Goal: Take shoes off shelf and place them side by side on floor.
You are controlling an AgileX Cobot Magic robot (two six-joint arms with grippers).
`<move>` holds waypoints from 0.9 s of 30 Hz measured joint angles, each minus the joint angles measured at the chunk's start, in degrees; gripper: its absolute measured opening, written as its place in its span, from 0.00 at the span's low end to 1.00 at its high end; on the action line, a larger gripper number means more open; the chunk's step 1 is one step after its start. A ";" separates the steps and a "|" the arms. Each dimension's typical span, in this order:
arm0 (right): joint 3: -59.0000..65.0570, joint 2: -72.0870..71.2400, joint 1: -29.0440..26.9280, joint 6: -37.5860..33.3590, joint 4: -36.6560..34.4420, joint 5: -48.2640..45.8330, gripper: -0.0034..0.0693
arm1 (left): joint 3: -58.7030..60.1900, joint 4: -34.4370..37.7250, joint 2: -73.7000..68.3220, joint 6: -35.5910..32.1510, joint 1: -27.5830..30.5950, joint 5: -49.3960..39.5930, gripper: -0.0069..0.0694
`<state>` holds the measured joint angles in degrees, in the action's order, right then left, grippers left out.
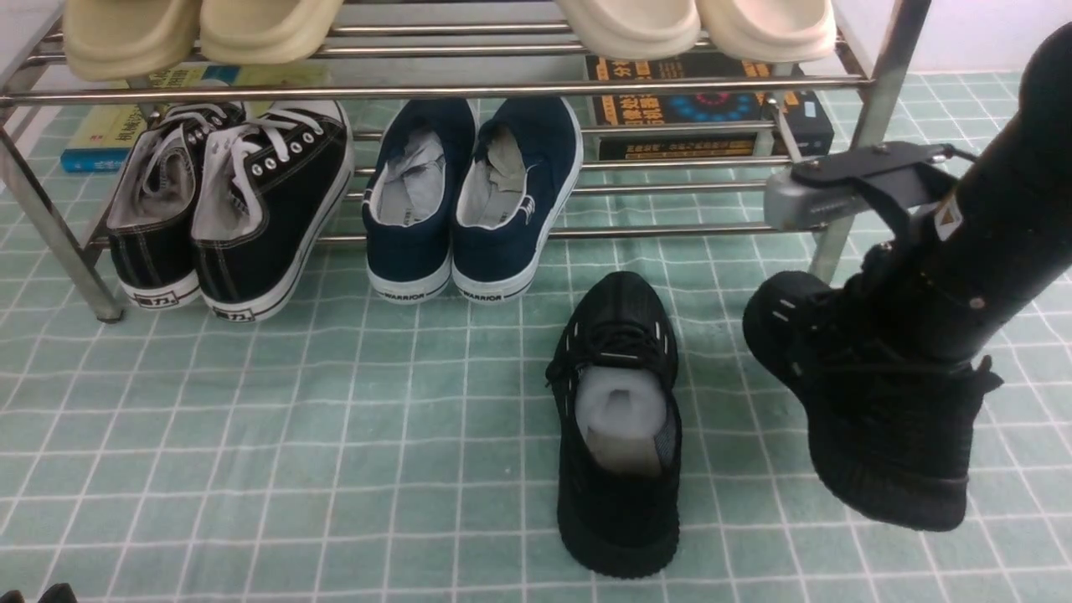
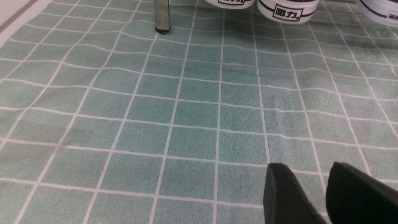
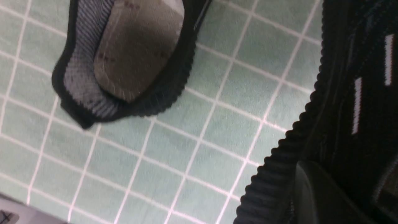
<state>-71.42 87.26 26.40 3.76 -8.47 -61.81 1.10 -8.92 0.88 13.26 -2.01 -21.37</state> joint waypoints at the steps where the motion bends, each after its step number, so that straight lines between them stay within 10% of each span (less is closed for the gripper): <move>1: 0.11 0.39 0.00 0.00 0.00 0.81 0.06 | 0.00 0.00 0.00 0.00 0.00 0.00 0.41; 27: -5.13 12.54 0.00 -0.05 1.17 8.38 0.08 | 0.00 0.00 0.00 0.00 0.00 0.00 0.41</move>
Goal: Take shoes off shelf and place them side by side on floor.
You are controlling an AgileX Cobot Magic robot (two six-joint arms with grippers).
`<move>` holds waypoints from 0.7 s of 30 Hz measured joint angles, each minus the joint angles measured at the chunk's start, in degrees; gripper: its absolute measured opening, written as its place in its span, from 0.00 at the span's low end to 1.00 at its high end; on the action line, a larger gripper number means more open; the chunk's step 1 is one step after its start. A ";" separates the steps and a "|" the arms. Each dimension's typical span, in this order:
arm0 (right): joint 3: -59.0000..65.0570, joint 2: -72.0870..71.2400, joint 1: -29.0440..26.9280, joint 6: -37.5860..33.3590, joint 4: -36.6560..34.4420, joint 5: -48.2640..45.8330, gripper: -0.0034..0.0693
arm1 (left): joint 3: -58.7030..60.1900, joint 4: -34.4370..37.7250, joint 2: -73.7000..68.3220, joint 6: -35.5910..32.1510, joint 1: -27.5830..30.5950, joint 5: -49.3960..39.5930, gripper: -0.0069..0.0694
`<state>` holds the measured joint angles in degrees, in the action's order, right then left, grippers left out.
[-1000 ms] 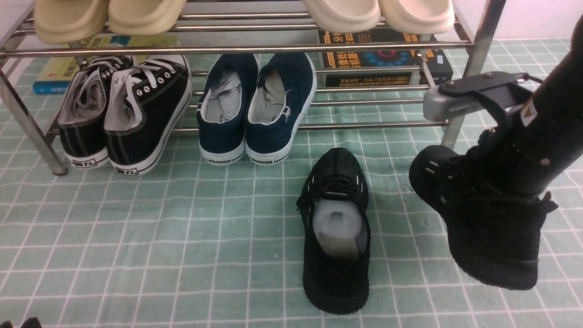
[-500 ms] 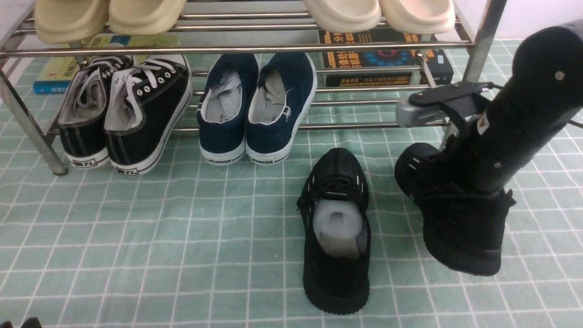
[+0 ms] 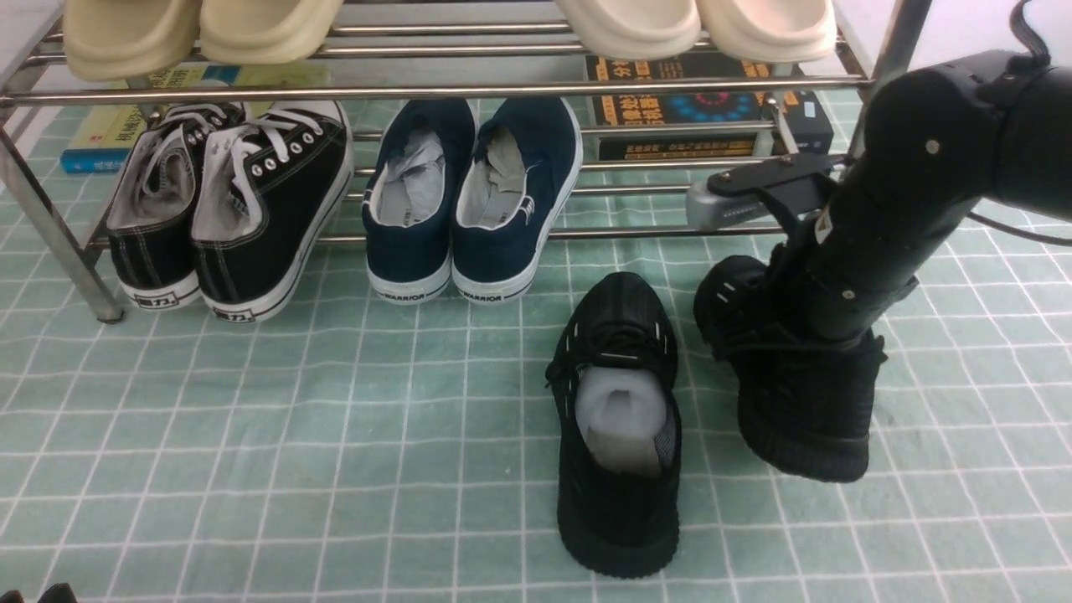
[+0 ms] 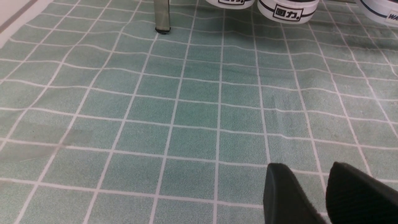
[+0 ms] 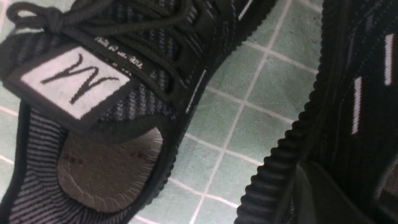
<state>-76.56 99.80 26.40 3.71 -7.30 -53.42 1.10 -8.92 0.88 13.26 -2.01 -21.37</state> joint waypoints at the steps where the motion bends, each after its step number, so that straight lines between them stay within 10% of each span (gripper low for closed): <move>1: -0.07 0.26 0.00 -0.06 -0.39 0.00 0.08 | 0.00 0.00 0.00 0.00 0.00 0.00 0.41; 13: -0.29 3.79 3.10 -1.28 -4.63 -0.32 0.14 | 0.00 -0.06 0.00 0.00 0.00 -0.05 0.41; 21: -2.96 3.86 3.29 -2.01 -7.49 -12.62 0.43 | 0.00 -0.12 0.00 0.00 0.00 -0.05 0.41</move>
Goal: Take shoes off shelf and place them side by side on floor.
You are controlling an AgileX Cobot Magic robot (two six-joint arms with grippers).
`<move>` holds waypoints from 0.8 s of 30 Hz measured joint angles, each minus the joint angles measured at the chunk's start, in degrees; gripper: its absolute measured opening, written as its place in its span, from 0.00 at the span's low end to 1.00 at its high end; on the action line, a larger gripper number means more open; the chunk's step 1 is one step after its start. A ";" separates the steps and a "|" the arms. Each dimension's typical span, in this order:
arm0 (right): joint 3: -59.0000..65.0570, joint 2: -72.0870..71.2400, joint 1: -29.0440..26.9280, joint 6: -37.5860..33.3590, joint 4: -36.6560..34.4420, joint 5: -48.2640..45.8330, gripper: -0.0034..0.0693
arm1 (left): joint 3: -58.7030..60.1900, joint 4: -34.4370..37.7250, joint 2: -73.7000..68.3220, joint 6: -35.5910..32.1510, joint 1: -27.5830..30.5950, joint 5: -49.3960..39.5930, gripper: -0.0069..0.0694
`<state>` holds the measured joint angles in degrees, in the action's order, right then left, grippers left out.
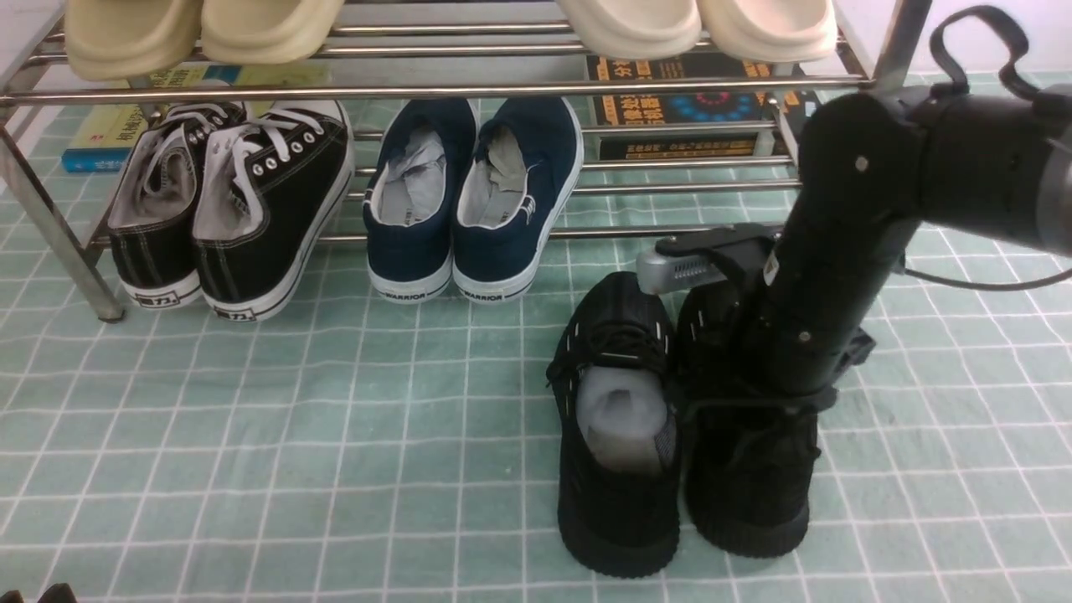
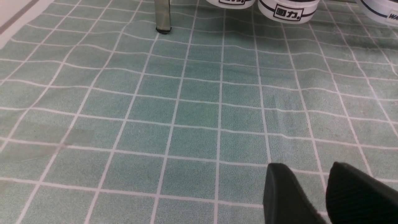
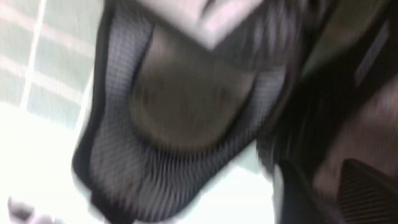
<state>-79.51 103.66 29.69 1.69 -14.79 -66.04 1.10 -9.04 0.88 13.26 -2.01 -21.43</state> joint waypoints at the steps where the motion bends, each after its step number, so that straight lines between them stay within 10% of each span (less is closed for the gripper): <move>1: -1.63 -0.11 0.00 -0.73 0.00 -2.43 0.48 | 0.00 -0.06 0.00 0.00 0.00 0.00 0.41; 7: -2.57 -5.11 0.00 -1.21 0.09 -3.32 0.50 | 0.00 -0.05 0.00 0.00 0.00 0.00 0.41; 24: 19.93 -50.06 0.00 -2.46 1.52 -3.73 0.17 | 0.00 -0.05 0.00 0.00 0.00 0.00 0.41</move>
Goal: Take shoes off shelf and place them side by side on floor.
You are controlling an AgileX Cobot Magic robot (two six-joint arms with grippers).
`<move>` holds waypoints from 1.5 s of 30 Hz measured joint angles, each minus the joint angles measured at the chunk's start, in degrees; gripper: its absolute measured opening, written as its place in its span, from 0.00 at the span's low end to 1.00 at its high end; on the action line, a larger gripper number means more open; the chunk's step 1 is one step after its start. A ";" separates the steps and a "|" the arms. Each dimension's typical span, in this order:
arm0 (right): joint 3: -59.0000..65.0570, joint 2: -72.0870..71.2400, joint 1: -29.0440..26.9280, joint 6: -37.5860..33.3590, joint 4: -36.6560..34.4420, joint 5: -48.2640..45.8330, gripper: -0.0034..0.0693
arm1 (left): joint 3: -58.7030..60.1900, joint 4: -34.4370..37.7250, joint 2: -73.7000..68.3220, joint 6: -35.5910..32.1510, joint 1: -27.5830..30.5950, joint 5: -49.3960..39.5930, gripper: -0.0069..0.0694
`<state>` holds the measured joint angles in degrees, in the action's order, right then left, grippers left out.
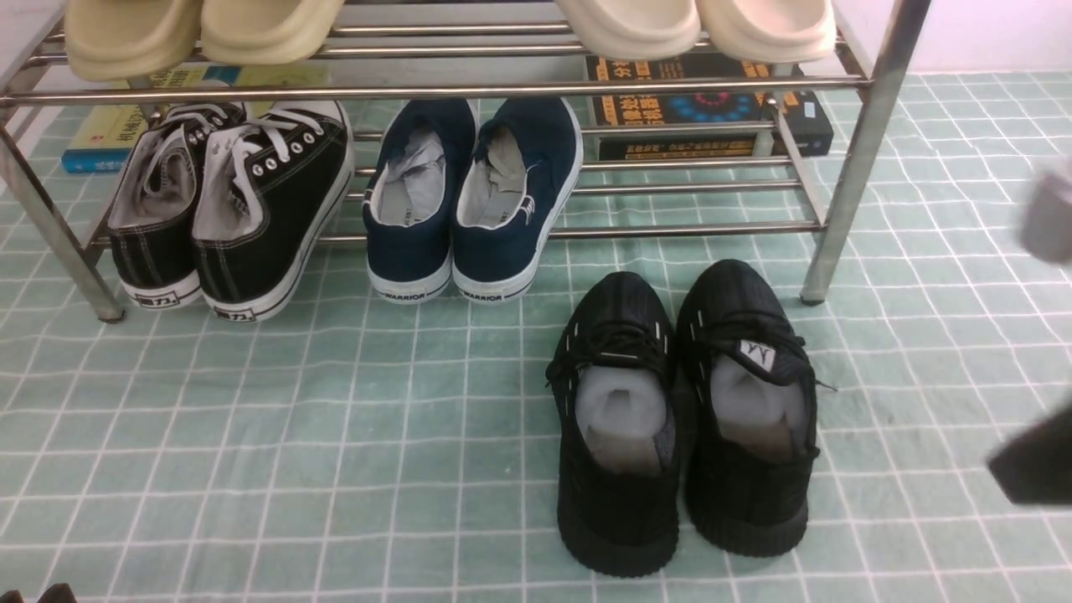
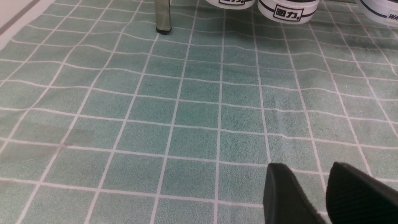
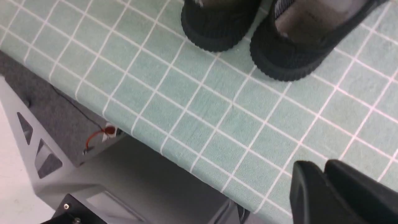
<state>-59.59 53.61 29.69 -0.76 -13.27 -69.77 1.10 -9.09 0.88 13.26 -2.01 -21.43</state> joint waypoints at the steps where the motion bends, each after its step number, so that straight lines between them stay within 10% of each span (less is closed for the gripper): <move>1: 2.12 -2.54 0.00 0.00 0.00 2.24 0.17 | 0.00 0.00 0.00 0.00 0.00 0.00 0.41; 16: 37.74 -24.10 0.00 -1.72 0.38 51.80 0.17 | 0.00 0.00 0.00 0.00 0.00 0.00 0.41; 24: 37.95 -24.10 0.00 -1.72 1.03 54.52 0.03 | 0.00 -0.02 0.00 0.00 0.00 0.00 0.41; 45: 38.00 -24.10 0.00 -1.72 1.09 54.52 0.04 | 0.00 -0.02 0.00 0.00 0.00 0.00 0.41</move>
<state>-21.59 29.51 29.69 -2.48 -12.18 -15.25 1.10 -9.11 0.88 13.26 -2.01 -21.43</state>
